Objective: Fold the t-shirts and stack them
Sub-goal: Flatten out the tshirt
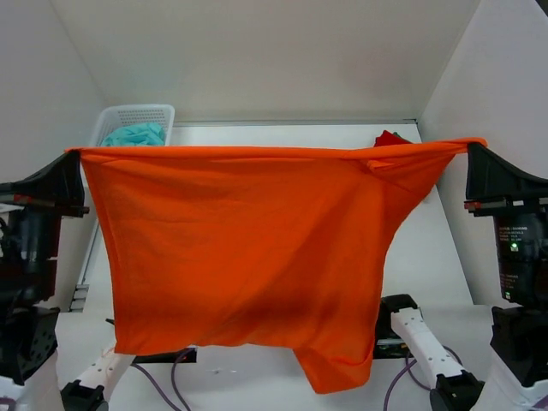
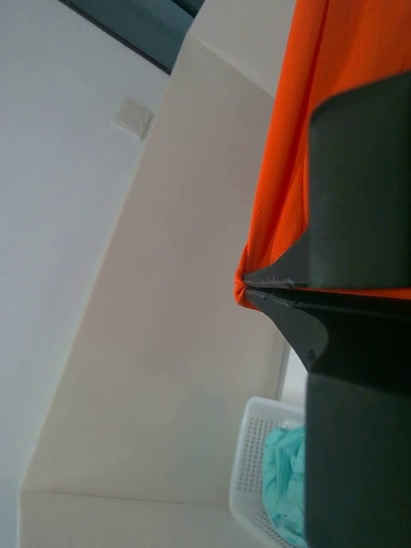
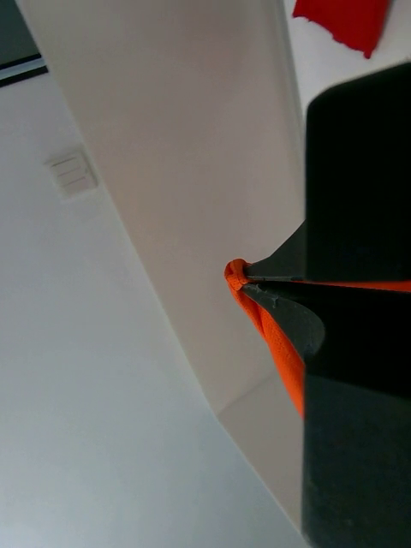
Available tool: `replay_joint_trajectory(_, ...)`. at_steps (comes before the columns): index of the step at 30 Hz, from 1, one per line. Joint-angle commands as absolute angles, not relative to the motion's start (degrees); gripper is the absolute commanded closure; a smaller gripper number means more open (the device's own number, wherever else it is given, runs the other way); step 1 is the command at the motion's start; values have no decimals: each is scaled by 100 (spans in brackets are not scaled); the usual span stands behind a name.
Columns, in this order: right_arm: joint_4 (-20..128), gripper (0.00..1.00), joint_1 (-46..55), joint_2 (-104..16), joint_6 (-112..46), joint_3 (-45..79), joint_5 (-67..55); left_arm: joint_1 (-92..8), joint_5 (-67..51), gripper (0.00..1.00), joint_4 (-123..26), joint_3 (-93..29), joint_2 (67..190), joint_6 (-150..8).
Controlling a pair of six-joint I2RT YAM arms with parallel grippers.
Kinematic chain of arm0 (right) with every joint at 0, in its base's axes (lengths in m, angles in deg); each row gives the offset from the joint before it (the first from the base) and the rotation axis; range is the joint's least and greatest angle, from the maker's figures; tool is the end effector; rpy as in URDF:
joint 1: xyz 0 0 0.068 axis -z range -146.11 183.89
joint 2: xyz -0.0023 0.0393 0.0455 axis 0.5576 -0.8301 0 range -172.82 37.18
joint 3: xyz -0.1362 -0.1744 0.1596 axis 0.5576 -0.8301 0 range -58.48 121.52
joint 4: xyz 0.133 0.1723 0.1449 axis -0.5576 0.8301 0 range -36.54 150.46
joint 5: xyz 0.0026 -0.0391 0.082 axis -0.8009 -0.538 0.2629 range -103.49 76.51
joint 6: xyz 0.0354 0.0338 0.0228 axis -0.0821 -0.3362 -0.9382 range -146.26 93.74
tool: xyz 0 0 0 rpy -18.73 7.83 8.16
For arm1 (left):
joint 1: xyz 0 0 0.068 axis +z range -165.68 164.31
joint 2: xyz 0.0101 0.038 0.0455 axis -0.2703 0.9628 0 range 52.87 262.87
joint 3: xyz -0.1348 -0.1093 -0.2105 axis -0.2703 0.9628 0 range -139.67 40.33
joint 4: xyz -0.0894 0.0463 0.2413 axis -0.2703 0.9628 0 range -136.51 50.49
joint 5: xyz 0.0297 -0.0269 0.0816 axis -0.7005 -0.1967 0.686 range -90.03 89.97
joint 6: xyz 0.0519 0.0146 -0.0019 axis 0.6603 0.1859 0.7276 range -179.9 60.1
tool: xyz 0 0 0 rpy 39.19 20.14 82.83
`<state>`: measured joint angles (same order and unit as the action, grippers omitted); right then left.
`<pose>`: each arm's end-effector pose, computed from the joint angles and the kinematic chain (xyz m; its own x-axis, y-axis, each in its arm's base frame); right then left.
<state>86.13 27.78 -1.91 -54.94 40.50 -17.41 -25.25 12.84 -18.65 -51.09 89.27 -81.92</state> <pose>-0.0161 -0.0041 0.5721 0.3770 0.5220 -0.7651 -0.2585 0.8525 0.4543 -0.0031 0.0084 0.5548 0.4298 -0.4431 -0.7867 0.1377 0.8933 -0.4278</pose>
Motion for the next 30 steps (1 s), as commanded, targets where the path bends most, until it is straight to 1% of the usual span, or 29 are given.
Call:
replay_joint_trajectory(1, 8721, 100, 2827, -219, -5154, 3861, -2467, -2518, 1861, 100, -2010, -4804, 8877, -7862)
replay_joint_trajectory(3, 8721, 100, 2827, -259, -5097, 3748, -2514, -2518, 1861, 100, -2014, -4598, 8873, -7902)
replay_joint_trajectory(6, 8577, 100, 2827, -351, -5069, 3108, -2597, -2518, 1861, 100, -2107, -3992, 8873, -7985)
replay_joint_trajectory(9, 8189, 100, 2827, -405, -5069, 1822, -2597, -2518, 1861, 100, -2395, -3059, 8826, -8202)
replay_joint_trajectory(10, 8071, 100, 2827, -412, -5128, 1764, -2597, -2518, 1928, 100, -2454, -2830, 8820, -8258)
replay_joint_trajectory(13, 7621, 100, 2827, -413, -5266, 821, -2597, -2518, 2045, 100, -2770, -2240, 8768, -8372)
replay_joint_trajectory(16, 7044, 100, 2827, -583, -5319, 274, -2597, -2518, 2194, 100, -3097, -1926, 9121, -8331)
replay_joint_trajectory(18, 6843, 100, 2827, -888, -5341, 280, -2597, -2518, 2239, 100, -3322, -2039, 9627, -8192)
replay_joint_trajectory(20, 6734, 100, 2827, -1221, -5289, 576, -2597, -2518, 2239, 100, -3506, -2277, 10043, -8097)
replay_joint_trajectory(23, 6543, 100, 2827, -1833, -5167, 1313, -2597, -2518, 2225, 100, -3675, -3127, 11171, -7908)
replay_joint_trajectory(26, 6613, 100, 2827, -2495, -5033, 2156, -2650, -2518, 2150, 100, -3631, -4037, 11940, -7835)
replay_joint_trajectory(28, 6770, 100, 2827, -2766, -4946, 2776, -2722, -2518, 2018, 100, -3522, -4598, 12223, -7810)
replay_joint_trajectory(30, 6770, 100, 2827, -2768, -4887, 3121, -2773, -2518, 1975, 100, -3465, -4856, 12274, -7810)
